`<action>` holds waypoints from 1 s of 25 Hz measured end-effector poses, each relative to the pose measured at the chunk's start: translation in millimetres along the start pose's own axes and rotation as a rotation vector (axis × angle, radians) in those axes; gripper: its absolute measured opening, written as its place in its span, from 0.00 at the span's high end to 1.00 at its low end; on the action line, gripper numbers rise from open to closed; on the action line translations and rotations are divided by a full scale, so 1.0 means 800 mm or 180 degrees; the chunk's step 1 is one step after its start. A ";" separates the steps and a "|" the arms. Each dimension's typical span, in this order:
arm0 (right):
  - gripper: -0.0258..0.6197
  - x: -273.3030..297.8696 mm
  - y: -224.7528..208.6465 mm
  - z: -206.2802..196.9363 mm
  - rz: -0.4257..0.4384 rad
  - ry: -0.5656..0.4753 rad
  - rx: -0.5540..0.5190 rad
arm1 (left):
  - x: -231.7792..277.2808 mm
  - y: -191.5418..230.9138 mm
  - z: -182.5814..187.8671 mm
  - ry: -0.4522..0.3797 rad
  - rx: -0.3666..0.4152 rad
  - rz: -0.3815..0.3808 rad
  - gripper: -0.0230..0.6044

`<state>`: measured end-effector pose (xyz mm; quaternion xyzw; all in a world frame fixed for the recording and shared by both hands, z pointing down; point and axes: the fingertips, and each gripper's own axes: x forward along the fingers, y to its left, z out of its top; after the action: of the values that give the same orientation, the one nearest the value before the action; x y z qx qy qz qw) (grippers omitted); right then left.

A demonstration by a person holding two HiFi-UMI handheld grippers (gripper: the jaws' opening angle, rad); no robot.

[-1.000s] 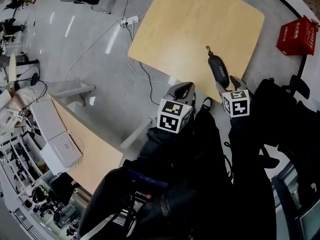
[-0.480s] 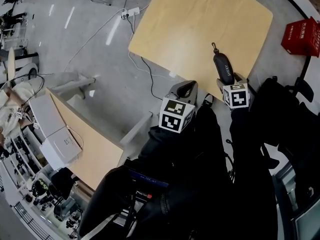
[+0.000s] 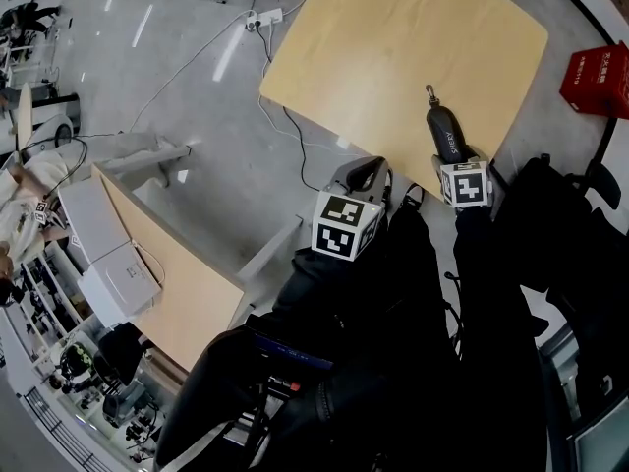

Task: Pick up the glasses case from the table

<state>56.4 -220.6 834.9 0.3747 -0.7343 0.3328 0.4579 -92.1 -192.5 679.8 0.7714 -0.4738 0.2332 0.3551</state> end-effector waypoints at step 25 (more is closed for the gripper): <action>0.44 -0.157 0.016 0.068 -0.0313 -0.1015 -0.0069 | -0.042 -0.037 0.060 -0.0354 0.0323 -0.0079 0.96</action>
<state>59.8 -228.8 697.7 0.4533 -0.7820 0.2384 0.3553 -79.2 -201.7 616.1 0.8059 -0.4709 0.2093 0.2915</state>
